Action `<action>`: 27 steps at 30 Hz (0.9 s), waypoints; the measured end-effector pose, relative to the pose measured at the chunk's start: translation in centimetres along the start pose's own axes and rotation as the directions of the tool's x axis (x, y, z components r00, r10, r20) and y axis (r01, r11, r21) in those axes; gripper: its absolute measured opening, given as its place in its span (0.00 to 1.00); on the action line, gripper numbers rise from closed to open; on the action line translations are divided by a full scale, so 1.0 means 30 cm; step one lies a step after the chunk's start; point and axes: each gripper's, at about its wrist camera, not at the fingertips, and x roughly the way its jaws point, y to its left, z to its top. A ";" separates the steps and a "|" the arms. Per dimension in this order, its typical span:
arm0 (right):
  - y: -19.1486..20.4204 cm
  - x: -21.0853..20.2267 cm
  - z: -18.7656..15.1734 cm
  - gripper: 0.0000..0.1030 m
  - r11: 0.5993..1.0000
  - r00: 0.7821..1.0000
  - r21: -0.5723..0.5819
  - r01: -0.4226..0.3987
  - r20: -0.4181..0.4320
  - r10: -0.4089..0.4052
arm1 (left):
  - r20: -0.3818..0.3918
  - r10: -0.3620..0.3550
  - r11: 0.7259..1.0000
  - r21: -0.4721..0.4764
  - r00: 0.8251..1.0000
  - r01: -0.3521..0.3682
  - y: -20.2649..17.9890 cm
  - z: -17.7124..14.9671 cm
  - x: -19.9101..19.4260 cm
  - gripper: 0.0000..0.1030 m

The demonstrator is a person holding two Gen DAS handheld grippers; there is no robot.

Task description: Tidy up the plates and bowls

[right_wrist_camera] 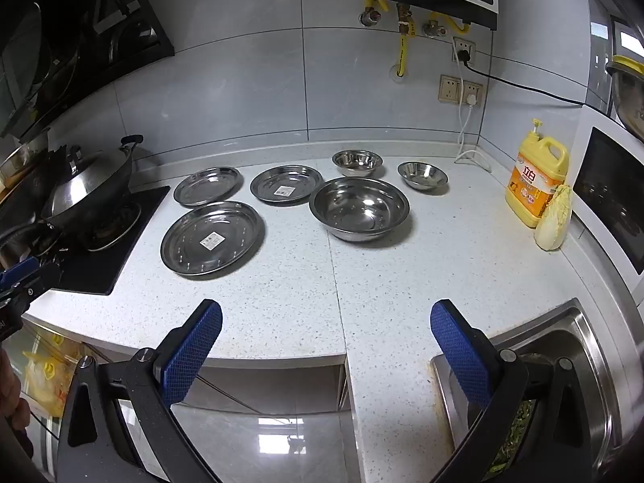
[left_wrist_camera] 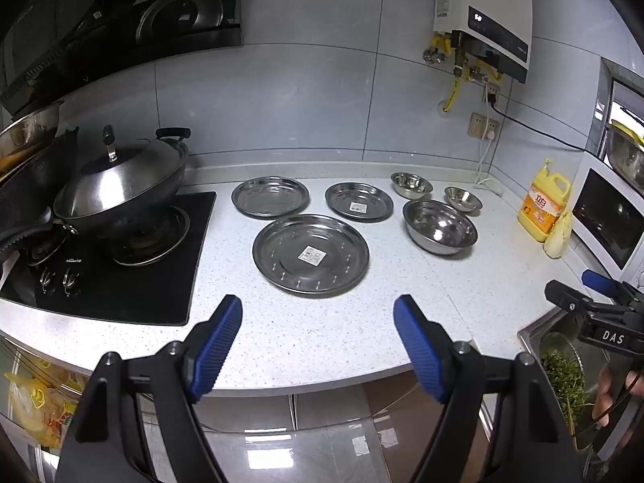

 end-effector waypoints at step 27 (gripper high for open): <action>-0.023 -0.012 -0.007 0.99 1.000 1.000 0.008 -0.004 0.008 0.004 | -0.022 -0.004 1.000 0.002 1.000 0.004 -0.037 -0.002 0.012 0.75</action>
